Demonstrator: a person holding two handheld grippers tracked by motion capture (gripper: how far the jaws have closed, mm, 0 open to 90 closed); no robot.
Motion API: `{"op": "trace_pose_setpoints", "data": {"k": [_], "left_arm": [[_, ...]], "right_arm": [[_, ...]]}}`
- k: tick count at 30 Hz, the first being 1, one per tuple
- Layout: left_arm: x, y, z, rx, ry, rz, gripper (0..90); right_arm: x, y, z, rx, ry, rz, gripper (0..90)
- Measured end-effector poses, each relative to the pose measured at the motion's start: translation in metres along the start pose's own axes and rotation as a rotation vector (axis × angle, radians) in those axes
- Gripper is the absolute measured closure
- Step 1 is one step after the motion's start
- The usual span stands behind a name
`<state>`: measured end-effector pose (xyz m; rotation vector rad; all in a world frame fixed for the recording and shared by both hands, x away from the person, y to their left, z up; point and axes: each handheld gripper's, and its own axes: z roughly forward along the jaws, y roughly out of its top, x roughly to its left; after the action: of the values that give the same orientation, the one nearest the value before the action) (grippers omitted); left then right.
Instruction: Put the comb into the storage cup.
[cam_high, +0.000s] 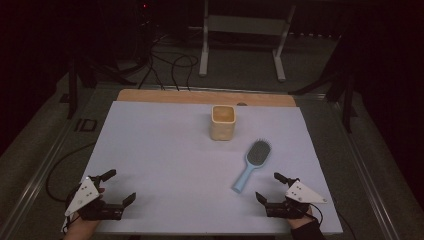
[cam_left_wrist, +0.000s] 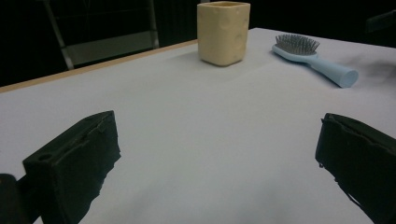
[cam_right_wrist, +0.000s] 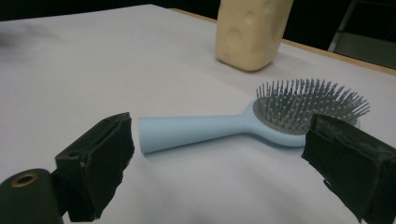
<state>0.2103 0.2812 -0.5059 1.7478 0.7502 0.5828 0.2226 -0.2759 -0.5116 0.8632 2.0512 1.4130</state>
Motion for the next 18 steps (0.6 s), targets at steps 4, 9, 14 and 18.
{"op": "trace_pose_setpoints", "data": {"k": [4, 9, 14, 18], "left_arm": [[-0.0013, 0.0011, 0.0018, 0.005, -0.007, 0.003, 0.0], [-0.0019, 0.0014, 0.0024, 0.012, -0.01, -0.005, 0.0], [-0.0035, 0.0006, 0.0003, 0.011, -0.011, -0.007, 0.0], [-0.0048, -0.0004, -0.0029, 0.006, -0.017, 0.002, 0.0]], "right_arm": [[0.0009, -0.0001, 0.0006, 0.004, 0.006, -0.005, 7.7], [-0.0015, 0.0009, 0.0024, 0.013, 0.015, 0.004, 7.8], [-0.0003, 0.0043, 0.0017, 0.022, 0.025, 0.012, 7.9], [0.0054, 0.0091, -0.0006, 0.028, 0.044, -0.003, 7.8]]}}
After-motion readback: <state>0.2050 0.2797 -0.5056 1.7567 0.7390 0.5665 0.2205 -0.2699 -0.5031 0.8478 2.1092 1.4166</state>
